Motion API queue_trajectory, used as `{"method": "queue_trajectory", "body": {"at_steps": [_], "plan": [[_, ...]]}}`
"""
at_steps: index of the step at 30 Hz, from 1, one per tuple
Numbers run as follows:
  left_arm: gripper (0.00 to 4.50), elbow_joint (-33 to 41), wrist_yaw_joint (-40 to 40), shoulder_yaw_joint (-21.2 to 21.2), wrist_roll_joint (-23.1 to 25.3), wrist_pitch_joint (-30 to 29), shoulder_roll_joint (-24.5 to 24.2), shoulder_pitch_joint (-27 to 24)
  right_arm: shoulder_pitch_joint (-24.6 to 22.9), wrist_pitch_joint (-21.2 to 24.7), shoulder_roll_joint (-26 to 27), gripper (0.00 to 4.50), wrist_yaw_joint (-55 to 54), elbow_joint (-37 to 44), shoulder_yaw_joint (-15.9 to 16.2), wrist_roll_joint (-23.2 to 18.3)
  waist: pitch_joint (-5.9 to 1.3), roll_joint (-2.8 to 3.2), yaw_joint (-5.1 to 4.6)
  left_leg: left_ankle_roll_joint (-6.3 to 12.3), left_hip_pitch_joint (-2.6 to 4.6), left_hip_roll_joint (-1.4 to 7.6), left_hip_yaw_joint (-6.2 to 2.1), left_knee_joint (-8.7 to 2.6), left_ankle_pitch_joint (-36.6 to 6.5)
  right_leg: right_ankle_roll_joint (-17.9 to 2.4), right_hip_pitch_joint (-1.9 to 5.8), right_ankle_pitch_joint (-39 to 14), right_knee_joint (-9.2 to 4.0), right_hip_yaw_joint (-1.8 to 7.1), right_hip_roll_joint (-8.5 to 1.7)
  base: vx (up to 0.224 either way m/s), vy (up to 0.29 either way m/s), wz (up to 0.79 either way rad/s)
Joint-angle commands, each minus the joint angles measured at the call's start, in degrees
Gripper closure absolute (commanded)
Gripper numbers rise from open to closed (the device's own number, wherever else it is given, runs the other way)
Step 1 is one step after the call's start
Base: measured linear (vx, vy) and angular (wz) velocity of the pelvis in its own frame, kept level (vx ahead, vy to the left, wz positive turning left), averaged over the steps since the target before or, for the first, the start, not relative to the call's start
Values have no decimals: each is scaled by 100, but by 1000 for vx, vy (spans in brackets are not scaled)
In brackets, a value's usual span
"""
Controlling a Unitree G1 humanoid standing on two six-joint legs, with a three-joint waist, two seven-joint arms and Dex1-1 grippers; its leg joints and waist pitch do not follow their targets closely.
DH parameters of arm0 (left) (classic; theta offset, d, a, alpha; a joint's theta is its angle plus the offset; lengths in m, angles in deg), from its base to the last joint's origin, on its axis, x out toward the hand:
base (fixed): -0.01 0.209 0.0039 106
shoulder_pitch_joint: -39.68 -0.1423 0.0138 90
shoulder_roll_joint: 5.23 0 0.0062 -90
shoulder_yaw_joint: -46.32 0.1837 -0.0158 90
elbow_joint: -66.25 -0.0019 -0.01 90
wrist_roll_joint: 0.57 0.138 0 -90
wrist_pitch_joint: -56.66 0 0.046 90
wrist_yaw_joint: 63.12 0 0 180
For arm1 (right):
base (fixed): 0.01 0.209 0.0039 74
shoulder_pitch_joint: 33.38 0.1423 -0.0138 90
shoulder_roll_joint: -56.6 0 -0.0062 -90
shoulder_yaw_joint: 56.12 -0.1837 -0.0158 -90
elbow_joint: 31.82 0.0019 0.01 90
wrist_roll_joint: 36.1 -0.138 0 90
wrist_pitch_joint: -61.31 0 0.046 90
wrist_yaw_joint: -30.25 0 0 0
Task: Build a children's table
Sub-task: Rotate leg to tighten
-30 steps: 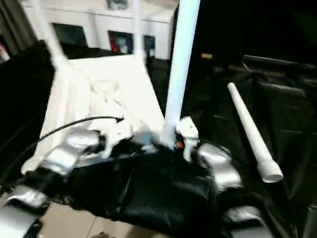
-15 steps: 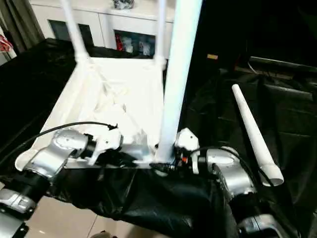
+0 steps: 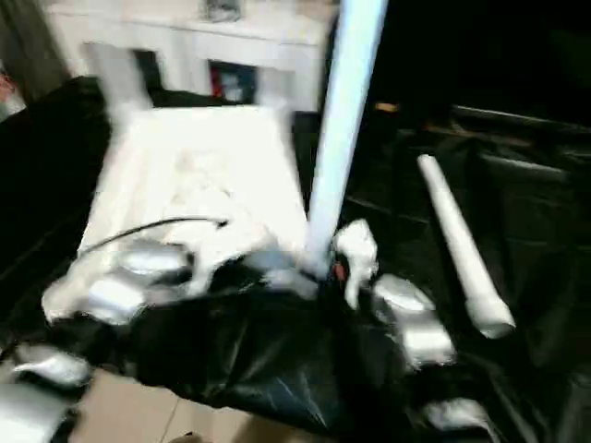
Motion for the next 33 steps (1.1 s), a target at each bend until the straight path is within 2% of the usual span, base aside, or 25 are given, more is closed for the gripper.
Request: {"method": "queue_trajectory", "body": {"at_steps": [1,4,7,9,12,13,14,18,22,25,28,33], "plan": [[450,-124,-579,71,35,-126,388,186,142,65,473,175,-541,-350,188,70,-305,-14,-3,54,-2,175,-71,-413,-1230,-842,254,-1958,-552,299,-513,0,0,0],[450,-233,-1068,63,153,-285,665,291,379,162,736,175,-1381,-714,88,205,-318,-21,-37,110,-26,162,-65,-398,-1029,-938,278,-1586,-510,294,-489,0,0,0],[450,-288,-1355,23,212,-388,914,343,510,103,932,175,-1628,-901,39,260,-340,-16,-42,179,-31,164,-57,-377,-913,-1025,295,-1237,-479,294,-490,0,0,0],[450,-275,-1431,21,211,-418,1046,338,559,37,1050,119,-1617,-952,-3,214,-345,-19,-39,248,-30,170,-49,-368,-829,-1084,297,-1008,-463,294,-485,0,0,0],[450,-205,-1340,87,200,-385,1043,272,590,-82,1068,96,-1527,-1015,10,249,-341,-16,-41,323,-34,174,-50,-372,-869,-1136,302,-943,-457,290,-494,0,0,0],[450,-165,-1246,105,186,-355,972,222,590,-270,984,96,-1533,-1024,92,369,-335,-10,-42,323,-35,170,-50,-376,-907,-1131,305,-1015,-468,289,-493,0,0,0],[450,-154,-1209,108,182,-342,940,205,583,-317,948,70,-1516,-1013,120,401,-332,-12,-42,309,-28,174,-48,-376,-958,-1121,297,-1117,-483,290,-502,0,0,0],[450,-53,-923,95,161,-215,741,106,531,-374,734,70,-916,-911,167,344,-334,-14,-53,326,-35,175,-53,-381,-987,-1112,311,-1131,-482,289,-492,0,0,0],[450,134,-302,105,21,-20,374,-30,375,-376,270,70,263,-594,391,279,-345,-42,-39,478,-57,164,-46,-354,-867,-1148,349,-926,-461,285,-495,0,0,0],[450,207,-29,138,-30,77,229,-74,318,-403,106,70,700,-474,481,241,-329,-27,-45,508,-33,184,-38,-364,-893,-1197,307,-989,-471,287,-487,0,0,0],[450,270,229,176,-55,161,72,-110,254,-391,-59,70,1136,-298,549,157,-324,-15,-28,462,-23,208,-49,-381,-978,-1211,306,-1075,-470,286,-490,0,0,0],[450,383,897,168,-185,368,-357,-169,33,-284,-555,70,2381,316,849,-38,-336,-22,13,520,-30,212,-32,-361,-872,-1260,308,-820,-433,284,-476,0,0,0]]}}
